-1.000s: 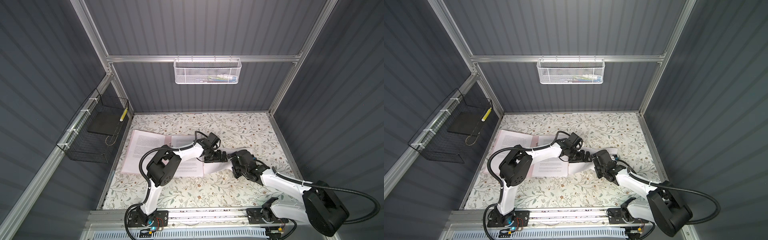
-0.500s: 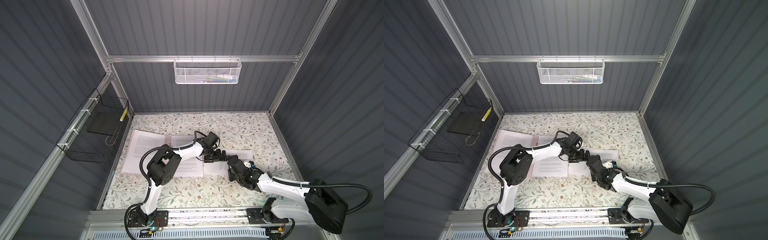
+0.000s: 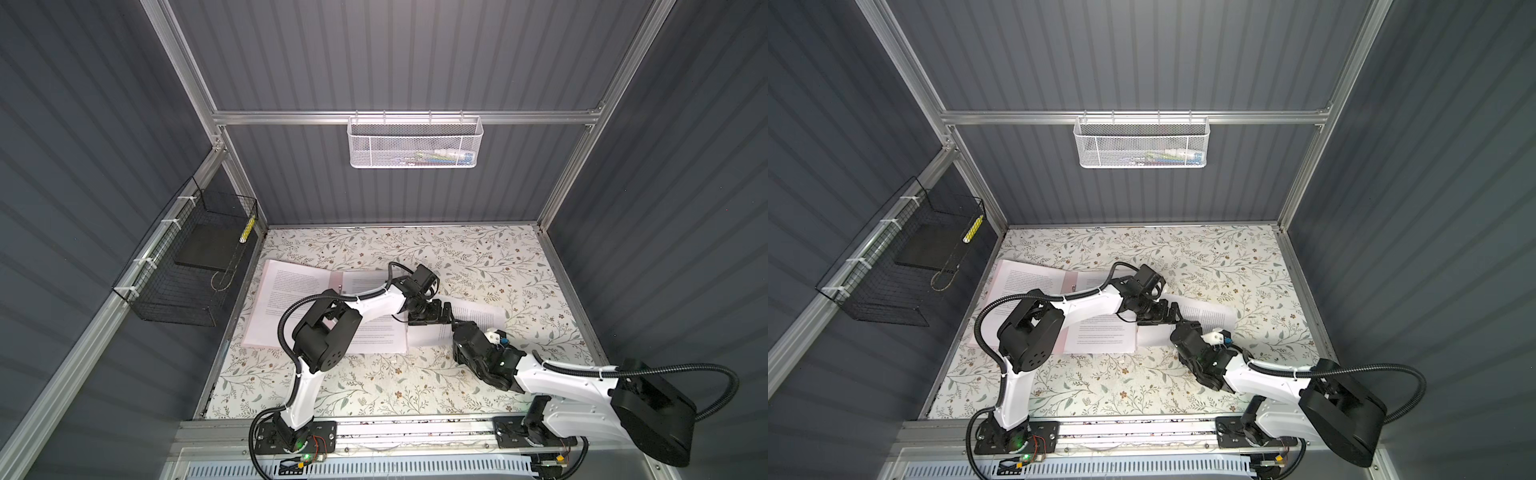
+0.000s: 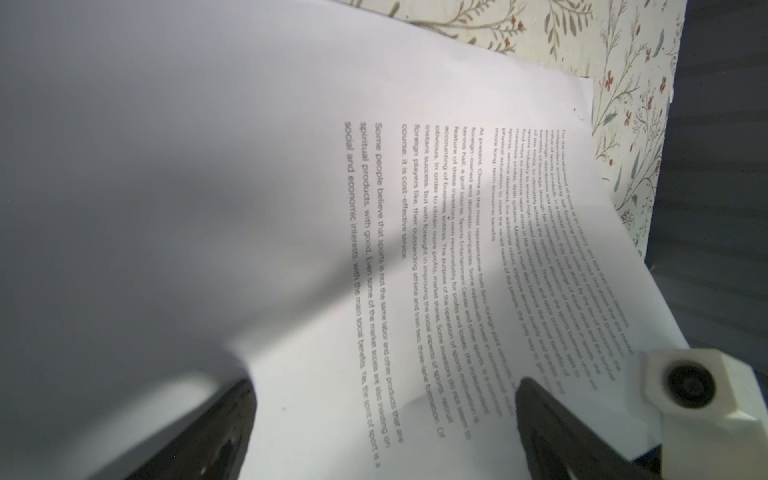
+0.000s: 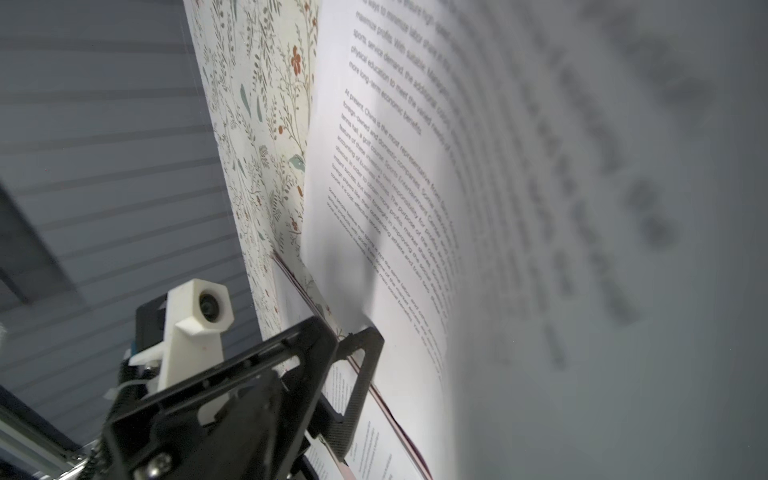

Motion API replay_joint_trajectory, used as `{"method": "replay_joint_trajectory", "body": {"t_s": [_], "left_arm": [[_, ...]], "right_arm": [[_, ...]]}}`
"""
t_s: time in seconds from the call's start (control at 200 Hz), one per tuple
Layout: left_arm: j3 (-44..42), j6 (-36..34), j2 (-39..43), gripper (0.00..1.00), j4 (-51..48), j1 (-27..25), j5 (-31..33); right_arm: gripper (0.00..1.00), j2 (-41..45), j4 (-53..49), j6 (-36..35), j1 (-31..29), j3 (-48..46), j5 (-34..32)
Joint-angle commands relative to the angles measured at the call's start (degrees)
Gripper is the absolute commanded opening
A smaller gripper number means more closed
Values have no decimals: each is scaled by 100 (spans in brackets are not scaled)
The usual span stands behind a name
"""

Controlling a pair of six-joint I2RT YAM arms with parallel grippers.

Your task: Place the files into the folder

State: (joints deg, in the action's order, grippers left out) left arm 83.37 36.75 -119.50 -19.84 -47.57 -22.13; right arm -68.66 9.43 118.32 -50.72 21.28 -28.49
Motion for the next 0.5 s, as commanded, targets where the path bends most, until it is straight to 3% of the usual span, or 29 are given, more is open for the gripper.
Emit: {"method": "replay_joint_trajectory", "body": {"t_s": [0.0, 0.045, 0.335, 0.495], "left_arm": [[-488, 307, -619, 99, -419, -94, 30], [-497, 340, -602, 99, -379, -90, -25], [-282, 527, -523, 99, -364, -57, -339], [253, 482, -311, 99, -480, -6, -585]], "right_arm": [[45, -12, -422, 161, -266, -243, 654], [39, 9, -461, 251, -297, -285, 643], [21, 109, -613, 478, -412, -418, 529], [10, 413, -952, 435, -412, -493, 295]]}}
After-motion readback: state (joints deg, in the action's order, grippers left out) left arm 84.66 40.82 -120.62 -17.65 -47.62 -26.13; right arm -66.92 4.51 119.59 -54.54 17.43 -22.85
